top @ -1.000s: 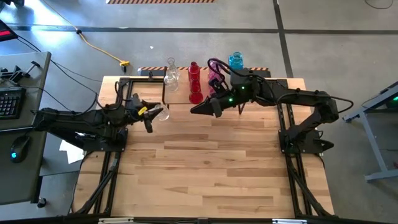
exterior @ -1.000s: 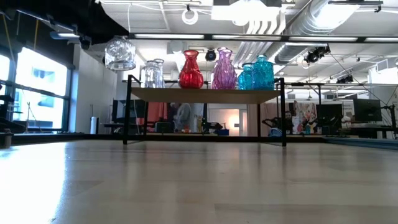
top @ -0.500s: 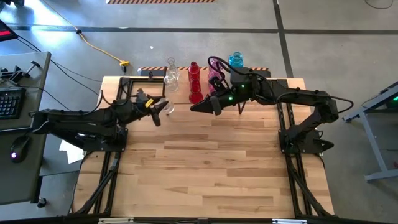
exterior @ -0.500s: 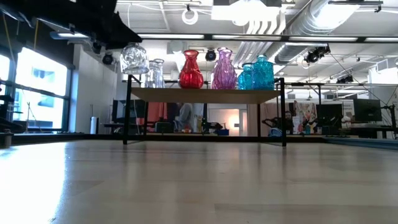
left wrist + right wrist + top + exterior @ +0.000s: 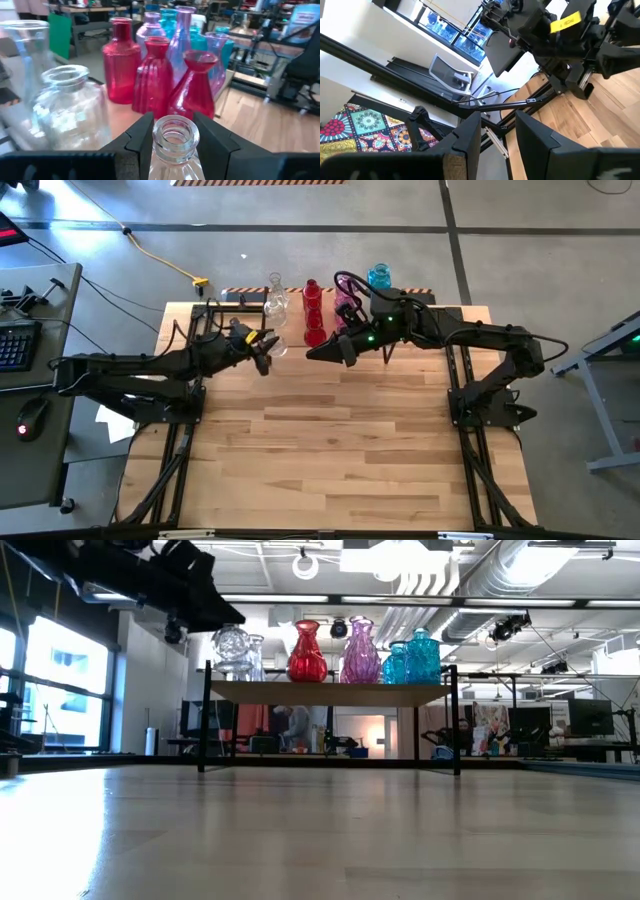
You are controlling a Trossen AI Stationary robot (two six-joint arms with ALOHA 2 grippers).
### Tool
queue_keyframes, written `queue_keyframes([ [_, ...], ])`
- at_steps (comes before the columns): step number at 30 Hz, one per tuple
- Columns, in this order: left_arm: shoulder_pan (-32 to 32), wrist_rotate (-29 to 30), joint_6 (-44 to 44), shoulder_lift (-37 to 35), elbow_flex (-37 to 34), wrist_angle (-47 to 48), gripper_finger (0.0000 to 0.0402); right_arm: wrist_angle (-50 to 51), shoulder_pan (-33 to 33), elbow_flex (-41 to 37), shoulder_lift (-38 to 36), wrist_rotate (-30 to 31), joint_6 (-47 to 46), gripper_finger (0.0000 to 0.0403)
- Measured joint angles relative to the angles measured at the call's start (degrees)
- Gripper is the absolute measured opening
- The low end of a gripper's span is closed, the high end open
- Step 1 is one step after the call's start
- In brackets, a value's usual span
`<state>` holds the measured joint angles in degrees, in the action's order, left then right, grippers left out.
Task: Sort vases onto shelf
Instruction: Put the transparent vase on the shelf aligned with the other transparent vases
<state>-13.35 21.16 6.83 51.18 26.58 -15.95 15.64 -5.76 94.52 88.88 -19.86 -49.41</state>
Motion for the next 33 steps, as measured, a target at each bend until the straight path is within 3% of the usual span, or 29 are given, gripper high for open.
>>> queue_keyframes([
  [9,-2.8,-2.5,0.0,5.2,4.3,3.9,0.0110,0.0,0.0,0.0,0.0,0.0,0.0,0.0103],
  [33,-5.8,-1.0,-1.4,5.2,4.4,4.1,0.0110,0.0,0.0,0.0,0.0,0.0,0.0,0.0103],
])
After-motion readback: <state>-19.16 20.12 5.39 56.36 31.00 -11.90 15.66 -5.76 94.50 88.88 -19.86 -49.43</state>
